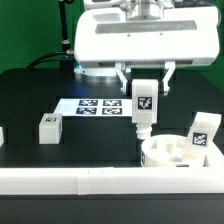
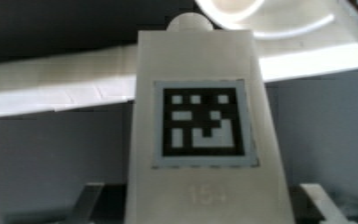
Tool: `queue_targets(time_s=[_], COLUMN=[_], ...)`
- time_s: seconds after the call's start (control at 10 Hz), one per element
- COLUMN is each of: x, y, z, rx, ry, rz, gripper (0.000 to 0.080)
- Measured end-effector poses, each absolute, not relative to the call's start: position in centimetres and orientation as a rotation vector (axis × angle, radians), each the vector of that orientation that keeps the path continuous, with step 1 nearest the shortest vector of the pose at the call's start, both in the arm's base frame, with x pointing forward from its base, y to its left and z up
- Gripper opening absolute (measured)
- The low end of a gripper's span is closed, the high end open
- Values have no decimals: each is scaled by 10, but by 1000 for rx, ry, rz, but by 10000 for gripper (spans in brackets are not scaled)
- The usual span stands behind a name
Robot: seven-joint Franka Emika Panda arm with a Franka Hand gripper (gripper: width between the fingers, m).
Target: Assemble stool
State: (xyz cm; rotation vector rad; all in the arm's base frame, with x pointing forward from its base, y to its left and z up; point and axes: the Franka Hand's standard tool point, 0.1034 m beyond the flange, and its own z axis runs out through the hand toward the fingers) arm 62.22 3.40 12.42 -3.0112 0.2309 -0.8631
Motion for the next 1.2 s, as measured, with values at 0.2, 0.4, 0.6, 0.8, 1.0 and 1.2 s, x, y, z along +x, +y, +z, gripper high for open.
queue_targets(time_s=[0.2, 0.4, 0.6, 0.8, 1.0, 1.2], x=[623, 628, 628, 630, 631, 632], y=[45, 54, 48, 51, 51, 54], z=[118, 112, 111, 113, 112, 111], rx=[-3013, -3033, -3043, -3078, -3078, -3078], ry=[206, 175, 164, 176, 176, 169], rz=[-853, -768, -757, -485, -495, -495], gripper=[337, 337, 337, 337, 337, 337])
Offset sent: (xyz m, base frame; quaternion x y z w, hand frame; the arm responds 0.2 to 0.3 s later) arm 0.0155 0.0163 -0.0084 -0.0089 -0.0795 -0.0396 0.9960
